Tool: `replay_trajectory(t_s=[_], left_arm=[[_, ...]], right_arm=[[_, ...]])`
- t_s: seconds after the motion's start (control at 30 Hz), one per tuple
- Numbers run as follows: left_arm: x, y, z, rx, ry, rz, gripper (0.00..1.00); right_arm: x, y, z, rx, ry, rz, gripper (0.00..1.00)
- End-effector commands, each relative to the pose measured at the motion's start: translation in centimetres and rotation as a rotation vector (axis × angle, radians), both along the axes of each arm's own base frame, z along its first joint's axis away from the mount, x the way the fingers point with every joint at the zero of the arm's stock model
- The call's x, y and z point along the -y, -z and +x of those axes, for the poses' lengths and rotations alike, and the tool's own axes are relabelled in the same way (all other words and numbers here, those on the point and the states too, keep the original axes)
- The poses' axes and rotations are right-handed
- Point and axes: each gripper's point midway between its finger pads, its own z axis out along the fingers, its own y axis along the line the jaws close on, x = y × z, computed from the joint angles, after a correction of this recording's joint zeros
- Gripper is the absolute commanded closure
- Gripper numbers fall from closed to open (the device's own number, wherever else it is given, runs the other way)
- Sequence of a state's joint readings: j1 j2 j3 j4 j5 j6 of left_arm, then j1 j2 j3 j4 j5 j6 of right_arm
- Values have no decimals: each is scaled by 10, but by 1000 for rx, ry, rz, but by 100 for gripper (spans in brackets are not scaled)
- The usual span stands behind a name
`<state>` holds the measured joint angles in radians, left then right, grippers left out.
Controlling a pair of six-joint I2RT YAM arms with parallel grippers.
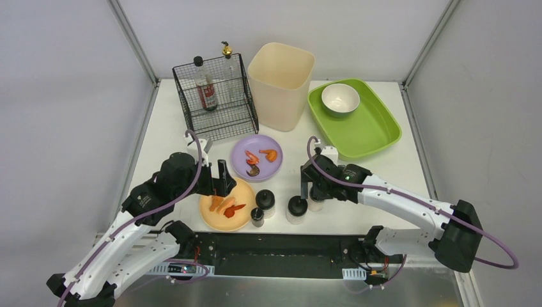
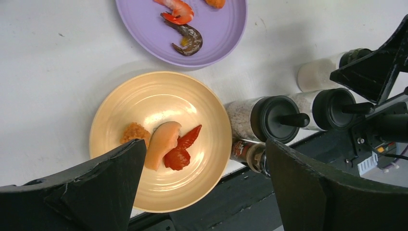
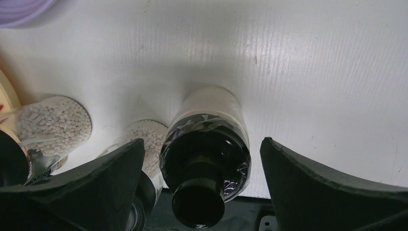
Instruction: Clear the kitchen counter
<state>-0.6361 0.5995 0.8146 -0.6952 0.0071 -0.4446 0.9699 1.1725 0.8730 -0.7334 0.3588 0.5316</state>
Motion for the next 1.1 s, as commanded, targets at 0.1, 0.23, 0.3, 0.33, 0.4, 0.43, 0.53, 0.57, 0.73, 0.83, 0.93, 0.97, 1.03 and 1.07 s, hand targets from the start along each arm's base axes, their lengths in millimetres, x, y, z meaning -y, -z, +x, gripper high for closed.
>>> replay_trajectory(t_s=[0.1,0.23,0.3,0.33,0.4,0.43,0.53,0.57,0.73,0.83,0.93,0.97,1.03,1.07], left_arm=[[-8,-2,4,27,-6,63,1],[-9,-1,2,32,-7,54,1],[-10,-1,0,37,-8,52,1],[-11,-2,0,41,-12,51,1],[-14,-2,0,48,-20,51,1],[-14,-3,0,51,-24,51,1],[-15,-2,0,48,-31,48,1],[-15,-2,0,45,-30,45,1],[-16,-1,0,43,-33,45,1],[-17,-1,-1,42,-41,40,1],[-18,0,0,41,-45,39,1],[-19,-1,1,44,-51,38,1],[-22,-2,2,46,-66,36,1],[-23,-2,2,47,-73,34,1]], right_arm=[[5,3,2,19,38,-28,13],[4,6,1,11,39,-30,28],[2,7,1,8,38,-28,39],[2,7,2,8,40,-29,45],[-2,4,4,17,39,-16,56],[-4,1,6,26,39,-7,63],[-9,-19,19,81,40,-8,75],[-9,-28,24,103,44,-13,78],[-25,-71,46,199,23,13,83],[-36,-98,60,250,8,20,85],[-47,-121,73,300,-3,28,88],[-52,-127,78,312,-7,28,90],[-63,-141,87,336,-19,41,94],[-68,-147,93,349,-24,47,95]])
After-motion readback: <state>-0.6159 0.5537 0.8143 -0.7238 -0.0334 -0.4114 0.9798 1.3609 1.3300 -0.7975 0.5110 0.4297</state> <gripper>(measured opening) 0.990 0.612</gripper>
